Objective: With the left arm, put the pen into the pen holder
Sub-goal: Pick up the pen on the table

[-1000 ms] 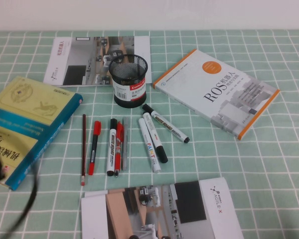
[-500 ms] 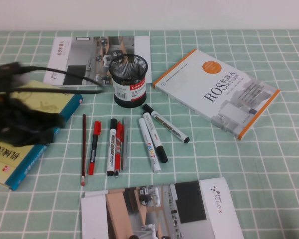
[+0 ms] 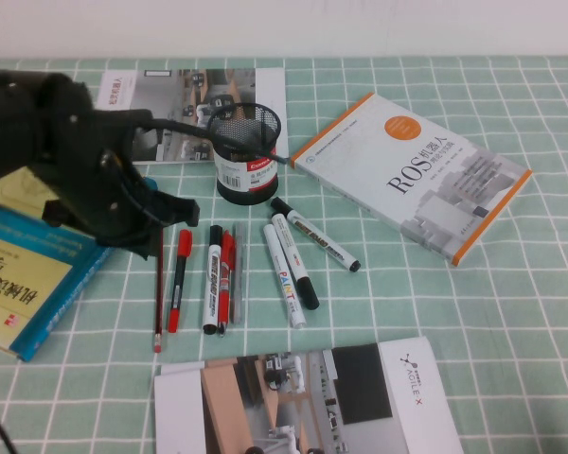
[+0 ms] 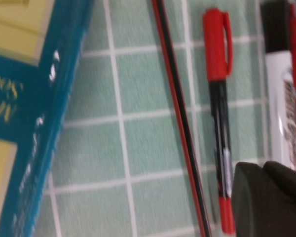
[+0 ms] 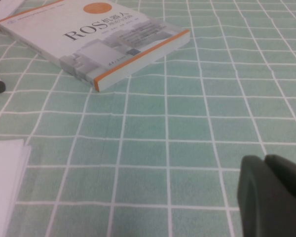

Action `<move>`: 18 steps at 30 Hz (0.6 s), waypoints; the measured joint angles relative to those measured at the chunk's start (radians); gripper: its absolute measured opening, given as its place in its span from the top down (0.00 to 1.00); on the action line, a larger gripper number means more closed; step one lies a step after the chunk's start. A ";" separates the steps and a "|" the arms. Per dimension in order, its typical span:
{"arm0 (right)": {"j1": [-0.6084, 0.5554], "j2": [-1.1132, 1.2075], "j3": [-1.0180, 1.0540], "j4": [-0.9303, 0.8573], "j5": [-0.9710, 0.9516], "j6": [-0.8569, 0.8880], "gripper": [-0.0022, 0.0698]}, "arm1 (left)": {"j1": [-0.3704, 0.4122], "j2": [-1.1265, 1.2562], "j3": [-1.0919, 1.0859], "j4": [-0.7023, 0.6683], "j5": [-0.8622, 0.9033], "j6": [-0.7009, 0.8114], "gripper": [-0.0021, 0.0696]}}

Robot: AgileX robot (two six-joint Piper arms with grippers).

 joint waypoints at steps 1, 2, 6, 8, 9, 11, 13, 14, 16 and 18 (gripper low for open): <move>0.000 0.000 0.000 0.000 0.000 0.000 1.00 | 0.000 0.021 -0.021 0.009 0.003 -0.005 0.97; 0.000 0.000 0.000 0.000 0.000 0.000 1.00 | 0.000 0.038 -0.037 0.014 0.008 -0.007 0.97; 0.000 0.000 0.000 0.000 0.000 0.000 1.00 | -0.004 0.094 -0.068 0.072 0.014 0.013 0.92; 0.000 0.000 0.000 0.000 0.000 0.000 1.00 | -0.004 0.115 -0.070 0.089 0.017 0.021 0.84; 0.000 0.000 0.000 0.000 0.000 0.000 1.00 | -0.004 0.121 -0.070 0.093 0.017 0.023 0.79; 0.000 0.000 0.000 0.000 0.000 0.000 1.00 | -0.004 0.131 -0.070 0.093 0.017 0.008 0.70; 0.000 0.000 0.000 0.000 0.000 0.000 1.00 | -0.004 0.138 -0.070 0.093 0.021 -0.029 0.64; 0.000 0.000 0.000 0.000 0.000 0.000 1.00 | -0.006 0.142 -0.072 0.091 0.024 -0.050 0.63; 0.000 0.000 0.000 0.000 0.000 0.000 1.00 | -0.006 0.152 -0.072 0.090 0.030 -0.084 0.61; 0.000 0.000 0.000 0.000 0.000 0.000 1.00 | -0.006 0.165 -0.074 0.090 0.029 -0.097 0.60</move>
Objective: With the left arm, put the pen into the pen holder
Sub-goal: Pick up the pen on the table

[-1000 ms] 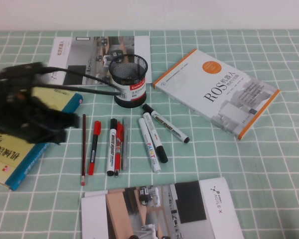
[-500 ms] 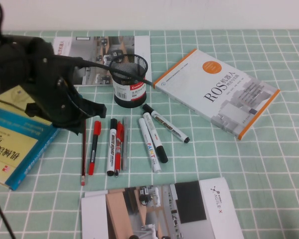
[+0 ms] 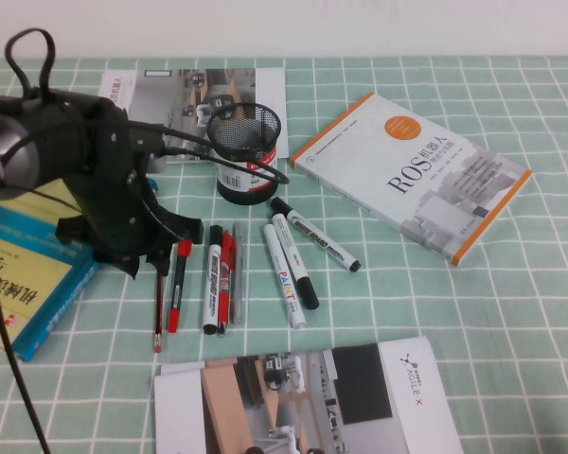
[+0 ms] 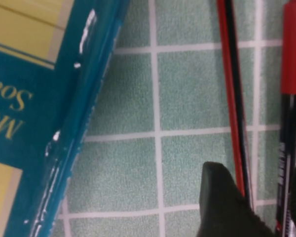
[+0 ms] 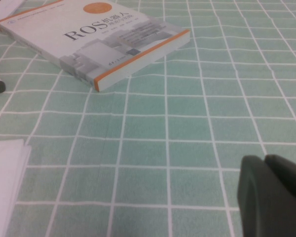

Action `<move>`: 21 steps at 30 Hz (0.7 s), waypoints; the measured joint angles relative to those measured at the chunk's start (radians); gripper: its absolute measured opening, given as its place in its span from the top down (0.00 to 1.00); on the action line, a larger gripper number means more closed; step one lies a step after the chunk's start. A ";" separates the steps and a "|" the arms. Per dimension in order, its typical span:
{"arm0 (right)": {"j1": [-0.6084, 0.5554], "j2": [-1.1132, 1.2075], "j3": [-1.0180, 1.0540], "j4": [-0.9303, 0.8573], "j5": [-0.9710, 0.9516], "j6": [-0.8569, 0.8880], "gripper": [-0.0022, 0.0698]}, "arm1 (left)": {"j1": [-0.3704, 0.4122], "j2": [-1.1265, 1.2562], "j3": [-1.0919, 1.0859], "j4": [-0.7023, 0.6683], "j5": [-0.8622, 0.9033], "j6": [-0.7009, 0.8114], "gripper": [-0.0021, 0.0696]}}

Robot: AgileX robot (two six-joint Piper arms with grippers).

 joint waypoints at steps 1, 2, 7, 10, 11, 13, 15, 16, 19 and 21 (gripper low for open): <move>0.000 0.000 0.000 0.000 0.000 0.000 1.00 | 0.000 0.006 0.000 0.000 0.000 -0.005 0.60; 0.000 0.000 0.000 0.000 0.000 0.000 1.00 | 0.000 0.011 0.000 0.000 0.000 -0.007 0.60; 0.000 0.000 0.000 0.000 0.000 0.000 1.00 | 0.000 0.029 -0.002 0.000 -0.004 -0.014 0.60; 0.000 0.000 0.000 0.000 0.000 0.000 1.00 | 0.000 0.045 -0.002 0.000 -0.006 -0.015 0.60; 0.000 0.000 0.000 0.000 0.000 0.000 1.00 | 0.000 0.051 -0.002 0.000 -0.006 -0.015 0.60; 0.000 0.000 0.000 0.000 0.000 0.000 1.00 | -0.002 0.058 -0.002 0.000 -0.008 -0.018 0.60; 0.000 0.000 0.000 0.000 0.000 0.000 1.00 | -0.003 0.070 -0.005 0.000 -0.012 -0.020 0.61; 0.000 0.000 0.000 0.000 0.000 0.000 1.00 | -0.005 0.072 -0.007 0.000 -0.012 -0.020 0.62; 0.000 0.000 0.000 0.000 0.000 0.000 1.00 | -0.012 0.076 -0.013 0.007 -0.012 -0.022 0.63; 0.000 0.000 0.000 0.000 0.000 0.000 1.00 | -0.014 0.080 -0.013 0.018 -0.012 -0.022 0.65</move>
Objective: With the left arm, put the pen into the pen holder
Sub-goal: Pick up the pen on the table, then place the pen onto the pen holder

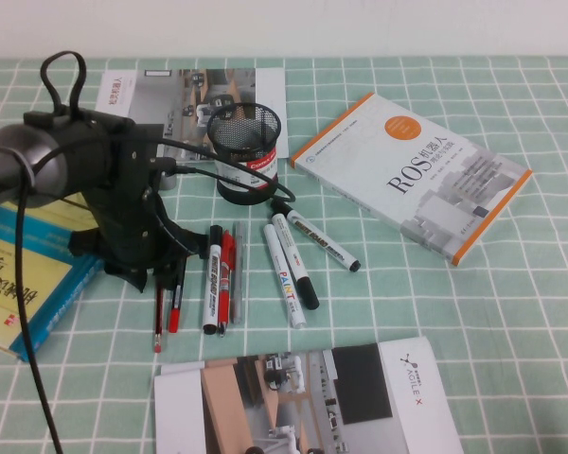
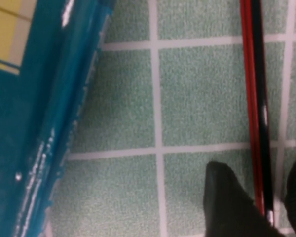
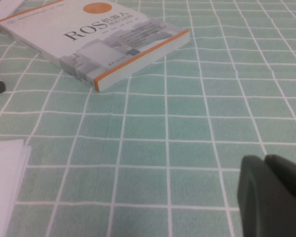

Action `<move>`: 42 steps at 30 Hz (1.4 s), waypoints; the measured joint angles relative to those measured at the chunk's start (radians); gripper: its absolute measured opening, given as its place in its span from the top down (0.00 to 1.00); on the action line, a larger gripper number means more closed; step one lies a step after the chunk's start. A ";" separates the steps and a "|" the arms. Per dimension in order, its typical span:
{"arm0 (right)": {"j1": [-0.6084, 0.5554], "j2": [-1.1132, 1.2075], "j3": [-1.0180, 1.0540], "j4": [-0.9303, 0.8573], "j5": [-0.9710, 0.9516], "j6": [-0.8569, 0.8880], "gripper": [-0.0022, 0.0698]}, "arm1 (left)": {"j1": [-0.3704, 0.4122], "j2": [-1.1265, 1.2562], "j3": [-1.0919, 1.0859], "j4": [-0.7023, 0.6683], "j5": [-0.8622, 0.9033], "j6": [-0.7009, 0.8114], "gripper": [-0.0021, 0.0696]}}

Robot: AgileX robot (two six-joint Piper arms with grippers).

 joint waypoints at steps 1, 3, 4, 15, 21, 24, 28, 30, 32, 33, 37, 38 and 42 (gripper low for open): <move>0.000 0.000 0.000 0.000 0.000 0.000 1.00 | -0.002 0.000 -0.002 0.003 0.000 0.000 0.66; 0.000 0.000 0.000 0.000 0.000 0.000 1.00 | -0.002 0.000 -0.002 0.011 0.004 0.000 0.73; 0.000 0.000 0.000 0.000 0.000 0.000 1.00 | -0.002 0.000 -0.002 0.014 0.005 0.000 0.77; 0.000 0.000 0.000 0.000 0.000 0.000 1.00 | -0.009 -0.021 0.000 -0.017 0.010 0.069 0.94; 0.000 0.000 0.000 0.000 0.000 0.000 1.00 | -0.014 -0.227 0.077 -0.098 -0.161 0.148 0.94; 0.000 0.000 0.000 0.000 0.000 0.000 1.00 | -0.016 -0.350 0.185 -0.182 -0.426 0.235 0.94; 0.000 0.000 0.000 0.000 0.000 0.000 1.00 | -0.018 -0.436 0.307 -0.259 -0.767 0.298 0.94; 0.000 0.000 0.000 0.000 0.000 0.000 1.00 | -0.018 -0.442 0.339 -0.270 -0.936 0.302 0.94; 0.000 0.000 0.000 0.000 0.000 0.000 1.00 | -0.018 -0.429 0.348 -0.263 -1.038 0.285 0.94; 0.000 0.000 0.000 0.000 0.000 0.000 1.00 | -0.018 -0.417 0.348 -0.241 -1.090 0.250 0.94; 0.000 0.000 0.000 0.000 0.000 0.000 1.00 | -0.018 -0.349 0.349 -0.025 -1.287 0.042 0.94; 0.000 0.000 0.000 0.000 0.000 0.000 1.00 | -0.018 -0.327 0.349 0.039 -1.351 -0.014 0.94; 0.000 0.000 0.000 0.000 0.000 0.000 1.00 | -0.018 -0.243 0.315 0.179 -1.500 -0.121 0.94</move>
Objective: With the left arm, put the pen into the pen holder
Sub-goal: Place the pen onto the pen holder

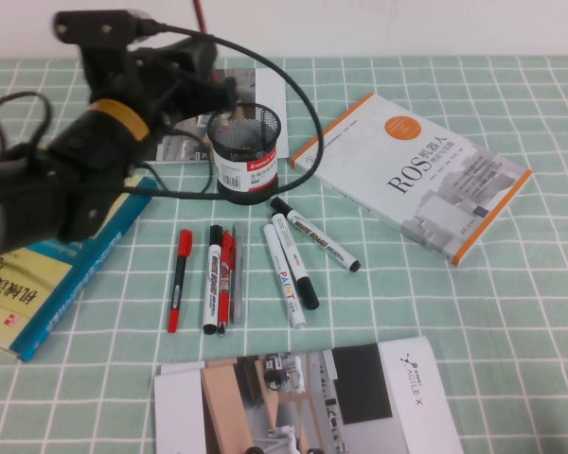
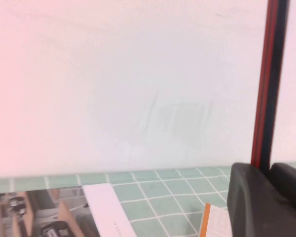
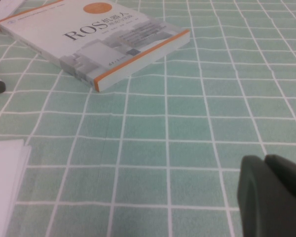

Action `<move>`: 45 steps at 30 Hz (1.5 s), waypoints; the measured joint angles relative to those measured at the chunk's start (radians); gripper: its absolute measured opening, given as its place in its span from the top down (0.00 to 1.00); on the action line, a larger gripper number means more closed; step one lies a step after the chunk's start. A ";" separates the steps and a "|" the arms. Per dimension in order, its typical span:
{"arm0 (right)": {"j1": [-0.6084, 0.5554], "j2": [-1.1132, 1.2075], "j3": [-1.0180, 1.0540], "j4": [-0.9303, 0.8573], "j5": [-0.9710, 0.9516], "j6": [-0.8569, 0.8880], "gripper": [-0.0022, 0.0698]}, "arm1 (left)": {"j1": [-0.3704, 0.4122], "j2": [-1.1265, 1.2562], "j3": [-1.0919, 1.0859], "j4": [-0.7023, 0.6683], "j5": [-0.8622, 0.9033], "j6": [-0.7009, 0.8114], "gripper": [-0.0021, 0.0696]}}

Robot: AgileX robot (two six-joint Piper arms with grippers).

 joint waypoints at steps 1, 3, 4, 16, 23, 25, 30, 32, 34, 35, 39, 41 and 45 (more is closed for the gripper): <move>0.000 0.000 0.000 0.000 0.000 0.000 1.00 | 0.000 0.019 -0.017 0.010 -0.001 -0.007 0.94; 0.000 0.000 0.000 0.000 0.000 0.000 1.00 | 0.000 0.068 -0.069 0.019 0.015 -0.018 0.94; 0.000 0.000 0.000 0.000 0.000 0.000 1.00 | 0.000 0.093 -0.092 0.021 0.022 -0.021 0.94; 0.000 0.000 0.000 0.000 0.000 0.000 1.00 | 0.000 0.301 -0.289 0.023 0.155 0.060 0.94; 0.000 0.000 0.000 0.000 0.000 0.000 1.00 | 0.000 0.318 -0.296 0.000 0.252 0.107 0.94; 0.000 0.000 0.000 0.000 0.000 0.000 1.00 | 0.000 0.319 -0.296 -0.011 0.256 0.112 0.93; 0.000 0.000 0.000 0.000 0.000 0.000 1.00 | 0.004 0.320 -0.296 -0.021 0.262 0.114 0.75; 0.000 0.000 0.000 0.000 0.000 0.000 1.00 | 0.004 0.320 -0.296 -0.053 0.275 0.116 0.62; 0.000 0.000 0.000 0.000 0.000 0.000 1.00 | 0.006 0.320 -0.296 -0.091 0.290 0.118 0.53; 0.000 0.000 0.000 0.000 0.000 0.000 1.00 | 0.006 0.320 -0.296 -0.112 0.301 0.120 0.48; 0.000 0.000 0.000 0.000 0.000 0.000 1.00 | 0.008 0.291 -0.296 -0.149 0.378 0.144 0.39; 0.000 0.000 0.000 0.000 0.000 0.000 1.00 | 0.008 0.261 -0.296 -0.152 0.435 0.161 0.38; 0.000 0.000 0.000 0.000 0.000 0.000 1.00 | 0.008 0.156 -0.296 -0.144 0.591 0.190 0.49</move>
